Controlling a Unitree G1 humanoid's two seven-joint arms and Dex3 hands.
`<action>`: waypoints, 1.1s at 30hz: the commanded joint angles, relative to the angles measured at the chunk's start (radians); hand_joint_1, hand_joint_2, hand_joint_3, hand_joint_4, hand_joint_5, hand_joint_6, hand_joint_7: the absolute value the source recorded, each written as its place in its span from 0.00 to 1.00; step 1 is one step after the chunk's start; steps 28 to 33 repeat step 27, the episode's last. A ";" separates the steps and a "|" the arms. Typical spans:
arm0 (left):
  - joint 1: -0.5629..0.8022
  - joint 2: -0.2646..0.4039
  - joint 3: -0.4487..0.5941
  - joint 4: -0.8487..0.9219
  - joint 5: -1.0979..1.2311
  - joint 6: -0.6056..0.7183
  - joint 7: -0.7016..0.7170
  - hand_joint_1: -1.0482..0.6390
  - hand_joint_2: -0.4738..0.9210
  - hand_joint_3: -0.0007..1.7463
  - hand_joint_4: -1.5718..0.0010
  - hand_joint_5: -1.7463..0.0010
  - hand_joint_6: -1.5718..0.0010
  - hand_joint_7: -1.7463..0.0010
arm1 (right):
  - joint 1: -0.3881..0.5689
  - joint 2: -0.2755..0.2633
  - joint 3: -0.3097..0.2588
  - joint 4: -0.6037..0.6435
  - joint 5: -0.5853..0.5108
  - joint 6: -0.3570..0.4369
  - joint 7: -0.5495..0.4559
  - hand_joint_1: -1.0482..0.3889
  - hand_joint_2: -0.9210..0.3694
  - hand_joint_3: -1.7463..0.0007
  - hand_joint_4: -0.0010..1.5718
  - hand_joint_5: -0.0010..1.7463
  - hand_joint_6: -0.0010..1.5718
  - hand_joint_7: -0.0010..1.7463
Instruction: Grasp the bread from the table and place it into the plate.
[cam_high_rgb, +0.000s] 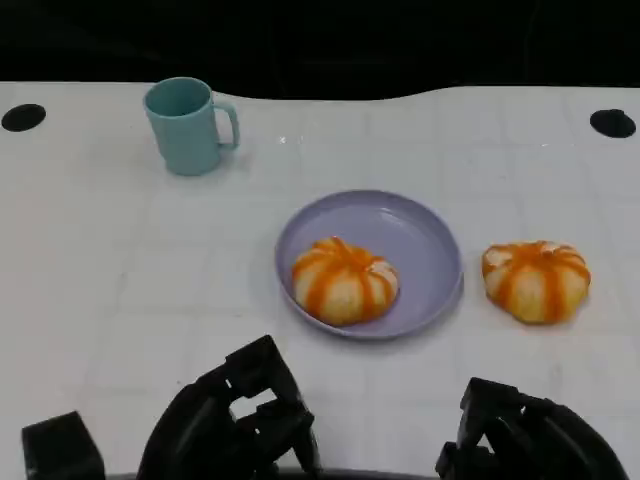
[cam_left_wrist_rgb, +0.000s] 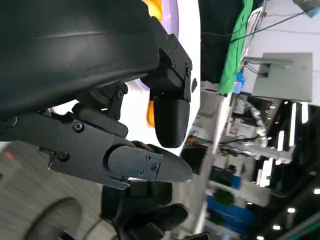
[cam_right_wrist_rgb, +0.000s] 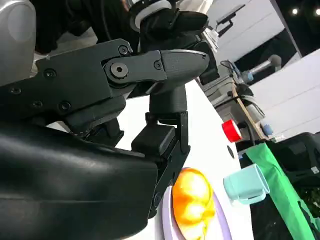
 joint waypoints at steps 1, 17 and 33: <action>0.010 0.000 0.025 0.021 -0.029 0.020 -0.032 0.29 1.00 0.12 0.50 0.00 0.66 0.00 | -0.002 -0.013 -0.015 0.007 0.013 -0.002 0.008 0.23 0.00 0.88 0.55 0.92 0.50 0.77; -0.011 -0.014 0.055 0.048 -0.038 0.050 -0.079 0.27 1.00 0.08 0.48 0.00 0.63 0.00 | -0.010 -0.006 -0.023 0.027 0.014 -0.023 0.021 0.24 0.00 0.87 0.55 0.92 0.49 0.78; -0.014 -0.013 0.065 0.050 -0.050 0.066 -0.106 0.27 1.00 0.07 0.48 0.00 0.64 0.00 | -0.011 -0.004 -0.016 0.043 0.002 -0.042 0.028 0.22 0.00 0.87 0.55 0.92 0.50 0.77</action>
